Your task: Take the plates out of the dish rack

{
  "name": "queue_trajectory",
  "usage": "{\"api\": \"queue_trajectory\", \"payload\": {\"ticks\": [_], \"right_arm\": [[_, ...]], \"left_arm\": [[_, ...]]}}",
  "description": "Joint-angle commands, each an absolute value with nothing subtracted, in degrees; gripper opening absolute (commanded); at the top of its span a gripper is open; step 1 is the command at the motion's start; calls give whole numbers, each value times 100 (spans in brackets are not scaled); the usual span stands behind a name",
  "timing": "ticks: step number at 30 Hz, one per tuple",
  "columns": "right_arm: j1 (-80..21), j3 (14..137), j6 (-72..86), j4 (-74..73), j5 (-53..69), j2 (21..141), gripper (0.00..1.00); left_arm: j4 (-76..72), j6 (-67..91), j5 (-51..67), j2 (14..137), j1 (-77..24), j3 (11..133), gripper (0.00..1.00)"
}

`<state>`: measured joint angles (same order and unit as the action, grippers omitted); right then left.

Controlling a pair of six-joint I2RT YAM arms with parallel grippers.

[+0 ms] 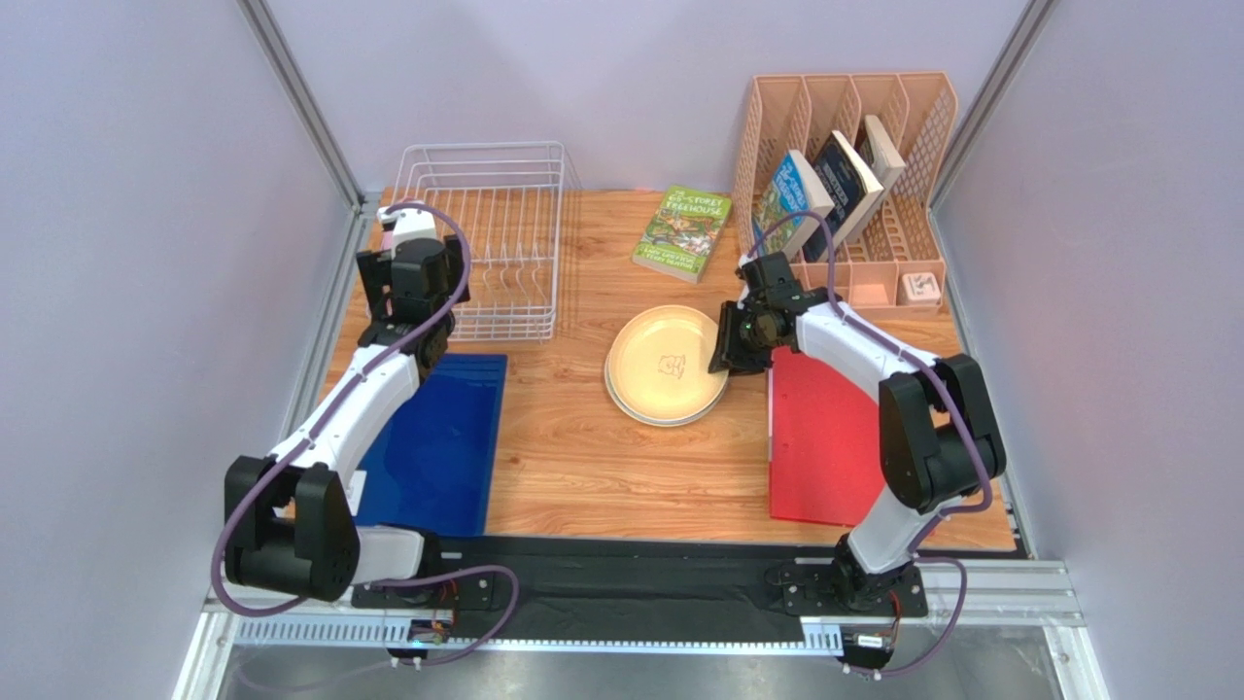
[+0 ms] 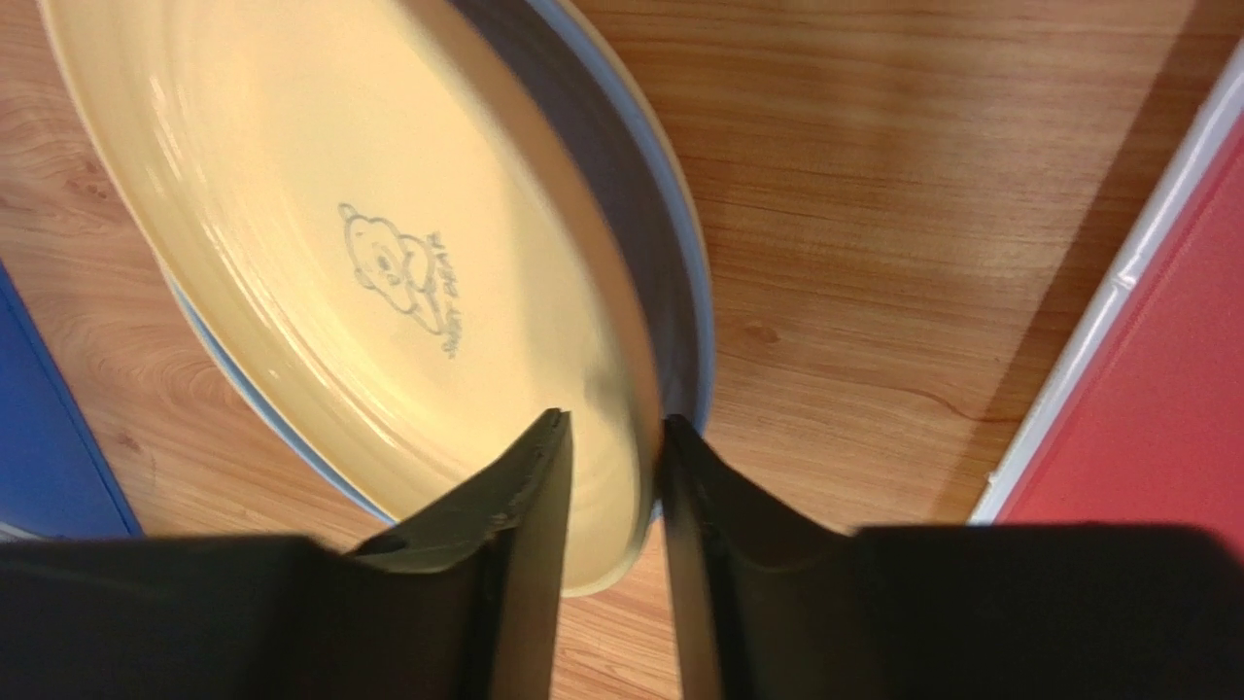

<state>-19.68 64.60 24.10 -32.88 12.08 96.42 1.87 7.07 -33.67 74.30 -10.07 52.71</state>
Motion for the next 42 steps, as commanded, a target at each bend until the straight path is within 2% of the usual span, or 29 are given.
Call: {"api": "queue_trajectory", "payload": {"ticks": [1,6,12,14,18,21,23,25,27,29,30,32,33,35,42], "right_arm": [[-1969,6837,2285,-3304,1047,9572,41],[-2039,7154,2224,-3612,117,9300,50],[-2048,7339,2039,-3551,9,9062,52],[-2039,7382,2039,-3542,9,9088,52],[-2048,7435,2057,-3542,79,9237,52],[-2048,7479,2022,-3533,88,9343,52],[-2048,7515,2021,-3560,88,9421,52],[-2048,7550,2021,-3551,88,9457,52],[-2048,7567,2021,-3542,88,9492,52],[-2048,7576,2013,-3533,114,9536,52],[-2039,7567,2013,-3542,106,9554,52],[-2056,7567,2013,-3525,114,9589,52],[-2039,7559,2013,-3533,123,9606,52],[-2048,7567,2013,-3551,132,9615,51],[-2057,7532,1995,-3525,44,9519,51]], "left_arm": [[-141,729,-3085,7672,-712,5642,100],[-325,730,-2988,8024,-475,5835,100],[-975,457,-3269,8691,-290,6003,98],[-1142,430,-3313,8859,-168,6099,96],[-1178,501,-3059,9227,-35,6284,83],[-1134,466,-3006,9438,-35,6407,82],[-1151,431,-2945,9518,-35,6425,75],[-1169,448,-2909,9519,-35,6390,63],[-1239,448,-2892,9440,-35,6267,47],[-1231,396,-2848,9396,-35,6232,40],[-1196,378,-2856,9369,-35,6223,30],[-1204,369,-2874,9325,-35,6205,17],[-1178,369,-2891,9299,-35,6205,6],[-1143,360,-3118,9281,-35,6231,0],[-1615,-190,-4234,9255,-193,6284,0]]}}
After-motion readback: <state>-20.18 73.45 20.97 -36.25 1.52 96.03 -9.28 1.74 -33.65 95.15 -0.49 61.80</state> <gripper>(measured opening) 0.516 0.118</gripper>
